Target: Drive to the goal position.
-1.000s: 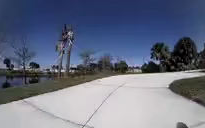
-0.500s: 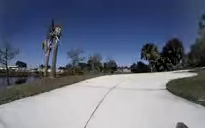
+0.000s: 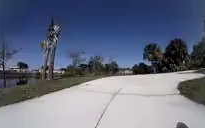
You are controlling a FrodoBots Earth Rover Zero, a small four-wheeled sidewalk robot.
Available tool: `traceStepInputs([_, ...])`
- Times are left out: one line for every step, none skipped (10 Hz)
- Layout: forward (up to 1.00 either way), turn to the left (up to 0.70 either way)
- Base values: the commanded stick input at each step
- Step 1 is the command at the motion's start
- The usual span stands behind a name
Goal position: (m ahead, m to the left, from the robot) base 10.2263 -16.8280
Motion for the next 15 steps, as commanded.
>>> traceStepInputs([1.0, -0.4])
traceStepInputs([1.0, -0.4])
traceStepInputs([1.0, -0.4])
traceStepInputs([1.0, -0.4])
traceStepInputs([1.0, -0.25])
traceStepInputs([1.0, 0.0])
traceStepInputs([1.0, 0.0])
traceStepInputs([1.0, 0.0])
traceStepInputs([1.0, 0.0])
traceStepInputs([1.0, 0.0])
traceStepInputs([1.0, 0.0])
traceStepInputs([1.0, 0.0])
traceStepInputs([1.0, 0.0])
traceStepInputs([1.0, -0.26])
traceStepInputs([1.0, -0.4])
